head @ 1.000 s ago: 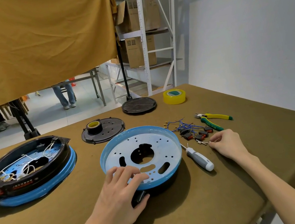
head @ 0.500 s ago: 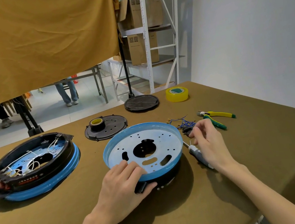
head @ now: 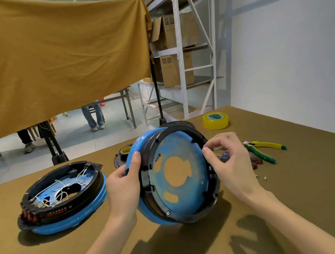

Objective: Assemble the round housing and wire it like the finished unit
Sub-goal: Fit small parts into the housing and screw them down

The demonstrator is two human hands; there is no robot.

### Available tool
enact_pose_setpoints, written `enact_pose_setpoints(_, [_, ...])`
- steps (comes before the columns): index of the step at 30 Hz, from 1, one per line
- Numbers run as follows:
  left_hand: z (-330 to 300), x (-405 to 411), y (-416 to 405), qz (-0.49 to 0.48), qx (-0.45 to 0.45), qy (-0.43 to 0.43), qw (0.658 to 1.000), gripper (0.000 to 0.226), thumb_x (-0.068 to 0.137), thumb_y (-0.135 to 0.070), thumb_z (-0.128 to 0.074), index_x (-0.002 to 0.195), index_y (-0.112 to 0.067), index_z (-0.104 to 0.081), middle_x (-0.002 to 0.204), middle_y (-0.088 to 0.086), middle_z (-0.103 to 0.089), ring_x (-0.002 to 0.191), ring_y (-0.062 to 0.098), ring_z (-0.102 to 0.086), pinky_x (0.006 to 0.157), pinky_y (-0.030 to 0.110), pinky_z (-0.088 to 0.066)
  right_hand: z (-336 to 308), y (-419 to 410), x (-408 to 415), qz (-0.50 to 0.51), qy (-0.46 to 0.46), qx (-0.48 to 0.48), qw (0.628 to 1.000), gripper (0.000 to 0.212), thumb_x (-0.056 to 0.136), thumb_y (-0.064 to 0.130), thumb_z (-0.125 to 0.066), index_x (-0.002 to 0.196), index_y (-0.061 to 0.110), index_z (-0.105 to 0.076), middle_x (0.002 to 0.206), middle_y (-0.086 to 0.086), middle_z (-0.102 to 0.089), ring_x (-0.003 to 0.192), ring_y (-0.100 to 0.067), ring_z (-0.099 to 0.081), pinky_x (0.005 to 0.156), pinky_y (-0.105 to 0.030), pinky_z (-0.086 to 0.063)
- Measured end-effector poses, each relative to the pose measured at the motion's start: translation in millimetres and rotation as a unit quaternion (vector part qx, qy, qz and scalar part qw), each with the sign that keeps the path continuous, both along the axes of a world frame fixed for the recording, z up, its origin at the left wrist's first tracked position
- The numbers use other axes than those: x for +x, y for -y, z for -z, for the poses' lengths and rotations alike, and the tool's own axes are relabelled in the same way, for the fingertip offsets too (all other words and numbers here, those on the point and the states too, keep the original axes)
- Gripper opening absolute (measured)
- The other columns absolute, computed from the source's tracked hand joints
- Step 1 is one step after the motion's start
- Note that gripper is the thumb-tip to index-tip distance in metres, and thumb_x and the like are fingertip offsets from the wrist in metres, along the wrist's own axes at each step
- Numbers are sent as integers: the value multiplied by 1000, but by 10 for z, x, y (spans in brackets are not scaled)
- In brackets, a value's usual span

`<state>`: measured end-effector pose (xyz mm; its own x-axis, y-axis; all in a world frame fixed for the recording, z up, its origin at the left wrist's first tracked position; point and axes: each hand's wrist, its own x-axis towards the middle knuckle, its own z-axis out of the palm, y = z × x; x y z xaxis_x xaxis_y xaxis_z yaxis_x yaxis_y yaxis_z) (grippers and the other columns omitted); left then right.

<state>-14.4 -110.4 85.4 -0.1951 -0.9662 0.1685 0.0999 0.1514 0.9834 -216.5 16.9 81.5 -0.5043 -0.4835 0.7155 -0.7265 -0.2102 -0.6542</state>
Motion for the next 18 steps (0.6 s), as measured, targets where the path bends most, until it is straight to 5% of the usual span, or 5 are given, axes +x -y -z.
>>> enact_pose_setpoints(3, [78, 42, -23, 41, 187, -4, 981, 55, 88, -59, -69, 83, -5, -75, 76, 3, -77, 72, 22, -71, 68, 36, -53, 7, 60, -30, 8, 5, 38, 999, 13, 95, 19, -71, 90, 30, -66, 108, 10, -58, 109, 6, -52, 89, -4, -37])
enact_pose_setpoints(8, [388, 122, -100, 78, 269, 45, 959, 48, 92, -54, -67, 95, -7, -78, 83, 11, -79, 90, 26, -69, 73, 37, -50, 214, 67, -87, -37, 62, 161, 984, 9, 98, 22, -67, 91, 28, -67, 92, 11, -69, 90, 0, -64, 77, -20, -49])
enact_pose_setpoints(13, [634, 168, 19, 93, 229, 155, 956, 43, 104, -43, -52, 106, -6, -74, 93, 10, -79, 101, 28, -69, 87, 38, -52, 316, 108, -70, -34, 66, 206, 976, 7, 96, 24, -69, 89, 24, -71, 90, 10, -71, 87, -5, -65, 80, -28, -53])
enact_pose_setpoints(18, [707, 276, 151, 116, 111, 234, 959, 43, 107, -37, -43, 90, -5, -67, 83, 10, -65, 77, 24, -58, 73, 36, -45, 339, 214, -48, -28, 22, 247, 968, 6, 96, 22, -69, 91, 20, -69, 93, 7, -68, 90, -9, -63, 83, -33, -52])
